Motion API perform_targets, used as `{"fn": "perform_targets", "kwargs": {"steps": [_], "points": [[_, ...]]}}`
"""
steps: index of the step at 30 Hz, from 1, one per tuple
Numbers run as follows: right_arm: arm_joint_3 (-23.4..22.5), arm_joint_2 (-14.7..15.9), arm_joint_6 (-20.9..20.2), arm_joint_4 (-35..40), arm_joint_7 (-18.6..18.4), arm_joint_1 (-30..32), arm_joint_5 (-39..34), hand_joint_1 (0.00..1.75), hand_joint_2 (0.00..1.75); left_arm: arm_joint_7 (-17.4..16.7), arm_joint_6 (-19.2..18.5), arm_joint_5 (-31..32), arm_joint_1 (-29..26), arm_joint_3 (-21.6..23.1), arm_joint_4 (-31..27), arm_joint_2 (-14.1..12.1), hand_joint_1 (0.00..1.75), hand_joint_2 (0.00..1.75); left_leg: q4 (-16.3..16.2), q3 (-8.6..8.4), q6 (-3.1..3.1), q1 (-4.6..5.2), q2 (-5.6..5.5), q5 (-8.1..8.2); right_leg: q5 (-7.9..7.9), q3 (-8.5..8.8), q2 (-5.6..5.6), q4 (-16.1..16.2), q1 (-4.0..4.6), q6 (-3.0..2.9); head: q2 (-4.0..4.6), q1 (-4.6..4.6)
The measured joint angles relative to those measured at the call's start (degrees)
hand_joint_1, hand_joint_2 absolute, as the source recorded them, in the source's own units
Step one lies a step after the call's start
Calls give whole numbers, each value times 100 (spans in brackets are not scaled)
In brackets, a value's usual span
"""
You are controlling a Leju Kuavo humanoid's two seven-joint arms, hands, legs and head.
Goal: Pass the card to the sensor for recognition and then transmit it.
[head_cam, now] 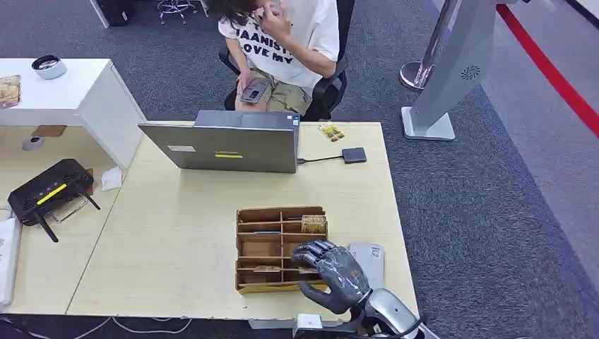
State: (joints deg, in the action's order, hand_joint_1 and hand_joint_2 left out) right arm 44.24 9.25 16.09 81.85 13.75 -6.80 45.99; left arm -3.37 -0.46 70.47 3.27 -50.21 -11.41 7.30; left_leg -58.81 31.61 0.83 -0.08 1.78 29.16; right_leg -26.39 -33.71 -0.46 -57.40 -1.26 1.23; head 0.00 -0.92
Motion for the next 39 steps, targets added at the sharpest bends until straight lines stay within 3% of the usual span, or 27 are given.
{"fn": "perform_targets", "kwargs": {"steps": [6,11,12,15,16,18,20,25,30,33,37,39], "points": [[0,0,35,-28,-50,-15,79,75,175,-2,0,0,0,-37,0,0,0,0,0,0,0,0,0,0,0,0,0,0,0,0,0,0],[0,0,35,-46,-59,-23,114,94,175,-2,-2,0,1,-48,0,0,0,0,0,0,0,0,0,0,0,0,0,0,0,0,0,0],[0,2,37,-48,-68,-25,136,106,175,-2,-2,0,1,-48,0,0,0,0,0,0,0,0,0,0,0,0,0,0,0,0,0,0],[2,4,39,-63,-103,-43,190,106,175,-2,-4,0,1,-61,0,0,0,0,0,0,0,0,0,0,0,0,0,0,0,0,0,0],[2,4,41,-66,-111,-50,205,115,175,-2,-4,0,2,-77,0,0,0,0,0,0,0,0,0,0,0,0,0,0,0,0,0,0],[2,7,42,-68,-118,-57,210,112,175,-2,-4,2,1,-92,0,0,0,0,0,0,0,0,0,0,0,0,0,0,0,0,0,0],[2,7,41,-79,-120,-64,216,124,175,-2,-4,2,2,-103,0,0,0,0,0,0,0,0,0,0,0,0,0,0,0,0,0,0],[13,13,41,-83,-166,-88,267,112,175,6,-4,2,2,-129,0,0,0,0,0,-1,0,0,0,0,0,0,0,0,0,0,0,0],[26,42,39,-94,-186,-107,303,112,175,11,-5,9,3,-133,0,0,0,0,0,-1,0,0,0,0,0,0,0,0,0,0,0,0],[28,57,35,-96,-214,-112,321,126,175,13,-7,17,3,-133,0,0,0,0,0,0,0,0,0,0,0,0,0,0,0,0,0,0],[37,66,33,-101,-232,-119,339,122,175,15,-7,24,4,-135,0,0,0,0,0,0,0,0,0,0,0,0,0,0,0,0,0,0],[46,70,33,-105,-236,-122,352,133,175,13,-7,28,4,-135,0,0,0,0,0,0,0,0,0,0,0,0,0,0,0,0,0,0]]}}
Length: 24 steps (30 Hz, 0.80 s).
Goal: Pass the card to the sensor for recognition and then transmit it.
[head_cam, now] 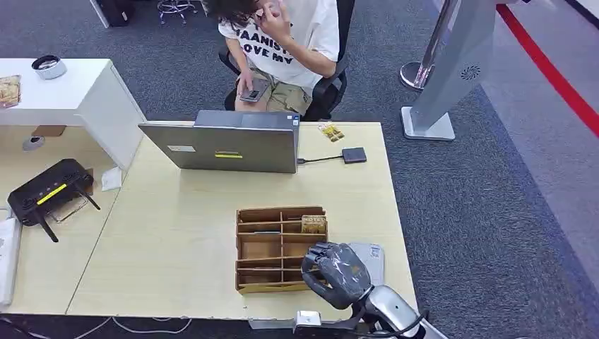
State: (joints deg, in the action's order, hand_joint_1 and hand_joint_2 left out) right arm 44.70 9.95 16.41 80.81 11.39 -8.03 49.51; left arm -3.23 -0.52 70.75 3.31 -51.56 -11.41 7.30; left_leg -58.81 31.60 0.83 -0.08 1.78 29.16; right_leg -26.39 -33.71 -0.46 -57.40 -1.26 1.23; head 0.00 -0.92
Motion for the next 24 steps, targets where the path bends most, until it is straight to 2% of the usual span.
{"fn": "perform_targets", "kwargs": {"steps": [4,5,6,7,19,24], "points": [[5,4,0,-5,0,-4,2,143,175,2,0,13,0,0,0,0,0,0,0,0,0,0,0,0,0,0,0,0,0,0,0,0],[7,7,0,-9,-2,-7,11,150,175,0,0,15,0,0,0,0,0,0,0,0,0,0,0,0,0,0,0,0,0,0,0,0],[9,9,0,-11,0,-12,17,168,175,0,0,15,0,-2,0,0,0,0,0,0,0,0,0,0,0,0,0,0,0,0,0,0],[9,9,-2,-11,-2,-17,17,175,175,0,0,15,0,-2,0,0,0,0,0,-1,0,0,0,0,0,1,0,0,0,0,0,0],[11,11,18,-20,-35,-50,3,175,175,0,0,15,0,-4,0,0,0,0,0,-1,0,0,0,0,0,0,0,0,0,0,0,0],[-31,11,20,48,83,-28,-309,175,175,0,0,13,0,-17,0,0,0,0,0,-1,0,0,0,0,0,0,0,0,0,0,0,0]]}}
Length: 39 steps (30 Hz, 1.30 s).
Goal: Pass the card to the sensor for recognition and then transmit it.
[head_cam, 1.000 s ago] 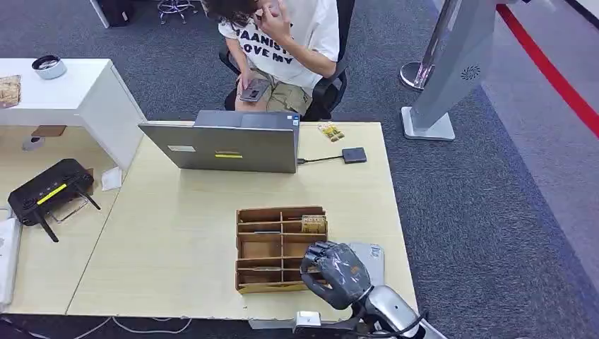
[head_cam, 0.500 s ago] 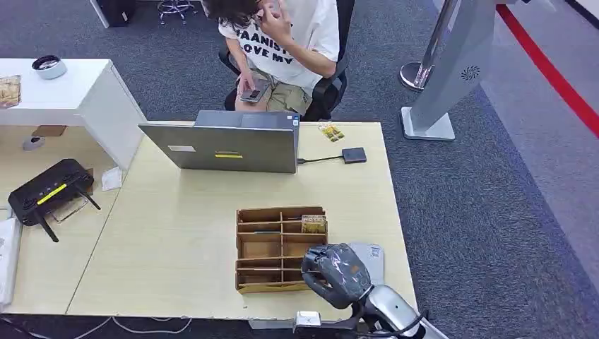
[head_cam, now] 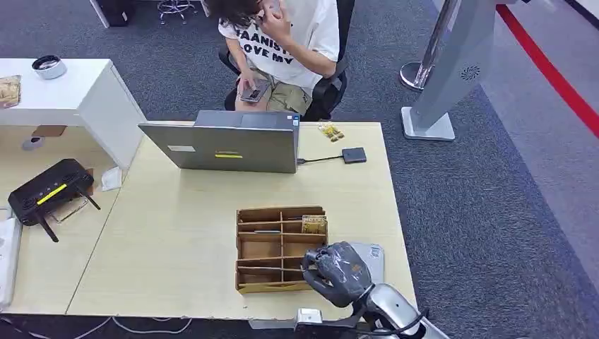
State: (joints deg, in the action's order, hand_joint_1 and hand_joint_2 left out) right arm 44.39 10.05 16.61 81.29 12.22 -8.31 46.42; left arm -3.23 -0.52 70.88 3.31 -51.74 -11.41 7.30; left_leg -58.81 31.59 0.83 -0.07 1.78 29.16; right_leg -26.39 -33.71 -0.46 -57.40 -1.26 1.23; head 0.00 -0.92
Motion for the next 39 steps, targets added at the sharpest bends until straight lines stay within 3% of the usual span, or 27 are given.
{"fn": "perform_targets", "kwargs": {"steps": [11,20,37,39], "points": [[-361,0,-223,483,365,125,-804,168,175,33,0,-35,1,-120,0,0,0,0,0,1,0,0,0,0,0,-1,0,0,0,0,0,0],[-826,0,-656,1042,832,301,-1825,175,175,94,-2,-59,-4,-168,0,0,0,0,0,0,0,1,0,0,0,0,0,0,0,0,0,0],[-1556,26,-715,1722,1080,411,-1938,175,175,133,-17,-57,-4,-260,0,4,0,0,0,1,0,1,0,0,0,0,0,1,0,0,0,0],[-1591,26,-715,1748,1091,407,-1921,168,175,133,-17,-46,-4,-260,0,4,0,0,0,1,0,1,0,0,0,0,0,1,0,0,0,0]]}}
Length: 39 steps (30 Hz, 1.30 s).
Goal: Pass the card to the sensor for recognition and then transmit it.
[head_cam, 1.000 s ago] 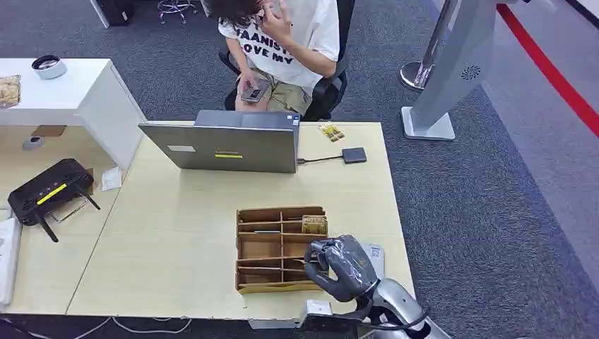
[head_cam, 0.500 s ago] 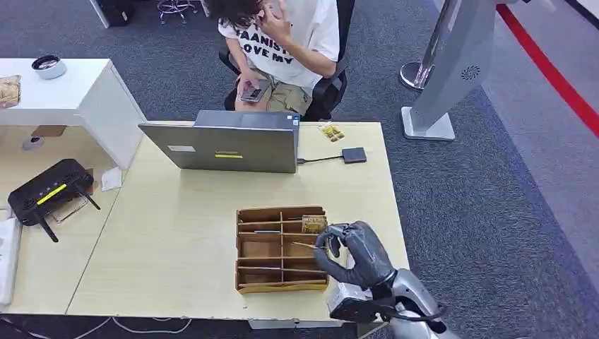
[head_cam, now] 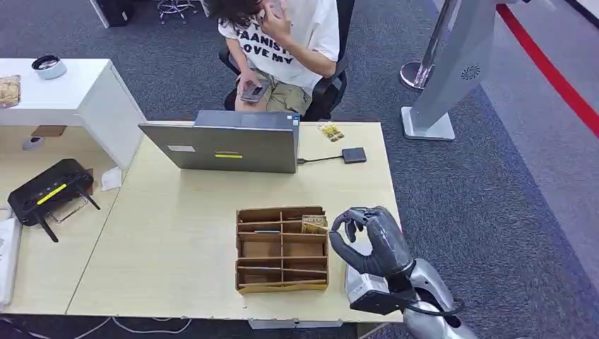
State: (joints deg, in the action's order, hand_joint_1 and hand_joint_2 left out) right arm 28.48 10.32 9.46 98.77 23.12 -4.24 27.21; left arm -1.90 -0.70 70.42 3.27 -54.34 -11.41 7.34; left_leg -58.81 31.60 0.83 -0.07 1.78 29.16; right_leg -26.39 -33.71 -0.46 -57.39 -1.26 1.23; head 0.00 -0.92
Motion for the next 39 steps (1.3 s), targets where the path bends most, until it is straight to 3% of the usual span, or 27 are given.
{"fn": "perform_targets", "kwargs": {"steps": [30,39], "points": [[-85,0,20,-94,-90,-913,551,175,175,-4,-85,214,12,2,0,-7,0,0,0,1,0,0,0,0,1,0,0,0,-1,0,0,0],[-28,-94,101,-332,-317,-1686,1078,175,175,-57,-142,374,29,17,0,-13,0,0,-1,-1,1,0,0,-3,5,3,0,-2,-1,-1,0,0]]}}
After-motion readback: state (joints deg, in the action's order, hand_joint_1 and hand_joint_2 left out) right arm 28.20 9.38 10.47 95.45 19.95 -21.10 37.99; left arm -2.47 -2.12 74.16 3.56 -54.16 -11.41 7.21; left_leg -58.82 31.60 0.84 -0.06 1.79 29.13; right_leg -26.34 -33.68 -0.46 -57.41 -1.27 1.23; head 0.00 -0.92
